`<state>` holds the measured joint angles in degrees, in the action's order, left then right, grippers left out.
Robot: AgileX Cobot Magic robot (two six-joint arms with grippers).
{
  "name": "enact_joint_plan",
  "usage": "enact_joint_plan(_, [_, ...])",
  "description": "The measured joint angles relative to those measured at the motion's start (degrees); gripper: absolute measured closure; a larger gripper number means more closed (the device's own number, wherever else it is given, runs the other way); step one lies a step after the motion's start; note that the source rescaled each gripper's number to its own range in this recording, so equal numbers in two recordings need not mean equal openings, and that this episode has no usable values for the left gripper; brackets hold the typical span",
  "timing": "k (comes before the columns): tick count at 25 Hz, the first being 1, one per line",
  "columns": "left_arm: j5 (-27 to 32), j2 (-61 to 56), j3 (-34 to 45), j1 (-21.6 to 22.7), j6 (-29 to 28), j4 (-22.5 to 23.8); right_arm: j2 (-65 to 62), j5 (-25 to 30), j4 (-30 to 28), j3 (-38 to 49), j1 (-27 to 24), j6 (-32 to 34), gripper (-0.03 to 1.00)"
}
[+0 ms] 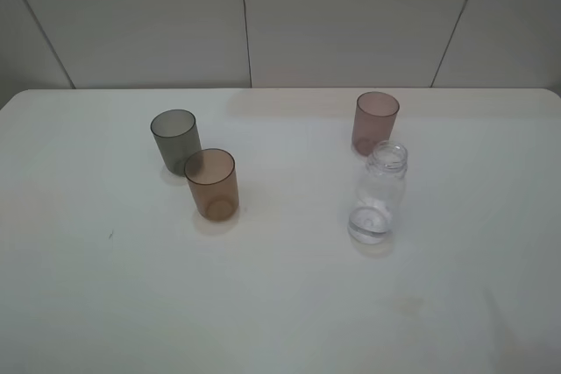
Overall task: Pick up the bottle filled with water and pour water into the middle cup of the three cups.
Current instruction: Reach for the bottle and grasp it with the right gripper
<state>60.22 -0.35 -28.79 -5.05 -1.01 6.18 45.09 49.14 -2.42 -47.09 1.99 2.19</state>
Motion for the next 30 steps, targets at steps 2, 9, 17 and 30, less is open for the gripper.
enact_joint_plan(2, [0.0,0.0,0.0,0.0,0.0,0.0,1.9,-0.9,0.9,0.0,0.0,0.0,0.05])
enact_joint_plan(9, [0.0,0.0,0.0,0.0,0.0,0.0,2.8,-12.0,1.4,5.0,9.4,0.0,0.05])
enact_joint_plan(17, [0.0,0.0,0.0,0.0,0.0,0.0,2.5,-19.9,3.8,18.0,20.3,0.0,0.05])
enact_joint_plan(30, [0.0,0.0,0.0,0.0,0.0,0.0,1.4,-59.3,5.3,38.0,30.0,-1.7,0.05])
